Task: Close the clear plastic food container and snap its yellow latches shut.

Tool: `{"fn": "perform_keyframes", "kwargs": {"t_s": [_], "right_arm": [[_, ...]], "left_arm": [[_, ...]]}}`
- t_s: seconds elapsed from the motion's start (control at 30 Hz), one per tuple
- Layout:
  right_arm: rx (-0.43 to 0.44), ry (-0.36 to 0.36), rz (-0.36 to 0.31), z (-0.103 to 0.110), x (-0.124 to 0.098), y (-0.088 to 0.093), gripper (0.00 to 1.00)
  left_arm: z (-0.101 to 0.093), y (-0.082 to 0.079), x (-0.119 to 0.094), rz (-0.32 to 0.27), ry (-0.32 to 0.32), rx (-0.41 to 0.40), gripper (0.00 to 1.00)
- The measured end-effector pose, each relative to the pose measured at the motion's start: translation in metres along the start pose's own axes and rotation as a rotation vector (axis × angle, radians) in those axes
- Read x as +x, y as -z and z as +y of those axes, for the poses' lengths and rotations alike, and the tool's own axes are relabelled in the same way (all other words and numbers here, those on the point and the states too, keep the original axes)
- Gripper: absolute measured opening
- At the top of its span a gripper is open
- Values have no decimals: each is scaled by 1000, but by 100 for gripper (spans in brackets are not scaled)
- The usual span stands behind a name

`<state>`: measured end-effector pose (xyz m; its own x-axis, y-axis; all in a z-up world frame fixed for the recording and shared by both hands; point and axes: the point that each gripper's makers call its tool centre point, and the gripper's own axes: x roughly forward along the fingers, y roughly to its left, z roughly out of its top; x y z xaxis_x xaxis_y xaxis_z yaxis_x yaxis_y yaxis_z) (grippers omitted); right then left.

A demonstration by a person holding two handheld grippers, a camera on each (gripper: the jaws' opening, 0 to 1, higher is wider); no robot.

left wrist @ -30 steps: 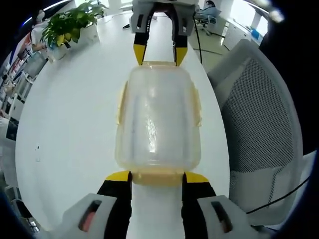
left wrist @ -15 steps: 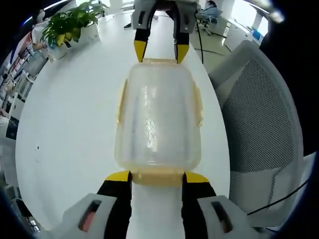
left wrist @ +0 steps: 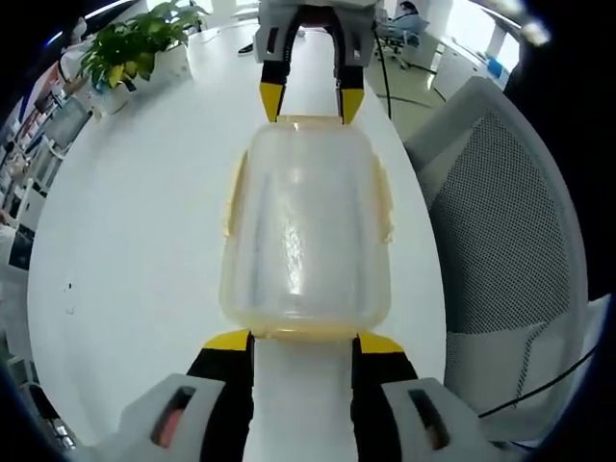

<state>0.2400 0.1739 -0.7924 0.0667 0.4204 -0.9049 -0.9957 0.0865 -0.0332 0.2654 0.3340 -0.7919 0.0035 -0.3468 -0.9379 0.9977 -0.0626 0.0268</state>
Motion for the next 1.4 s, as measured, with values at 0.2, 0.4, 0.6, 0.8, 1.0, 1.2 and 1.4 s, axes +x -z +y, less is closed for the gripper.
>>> {"fn": "perform_keyframes", "kwargs": {"t_s": [0.2, 0.4, 0.6, 0.8, 1.0, 1.2, 1.4], "right_arm": [[-15, 9, -28, 1, 0, 0, 37], [44, 17, -47, 2, 1, 1, 37], [64, 18, -67, 3, 1, 1, 38], [117, 37, -77, -2, -3, 1, 42], [340, 32, -170, 0, -19, 2, 43], [662, 31, -315, -4, -32, 0, 40], [903, 33, -439, -10, -31, -13, 38]], "left_arm": [[-1, 0, 0, -1, -1, 7, 35], [-3, 1, 1, 8, -5, 4, 39], [-4, 2, 4, 13, -8, 15, 43], [-2, 4, 2, 6, -2, -15, 41], [-11, 4, -11, -75, 37, -281, 43], [-17, 13, -24, -137, 43, -565, 37], [0, 2, -22, -387, 19, -1020, 34]]}}
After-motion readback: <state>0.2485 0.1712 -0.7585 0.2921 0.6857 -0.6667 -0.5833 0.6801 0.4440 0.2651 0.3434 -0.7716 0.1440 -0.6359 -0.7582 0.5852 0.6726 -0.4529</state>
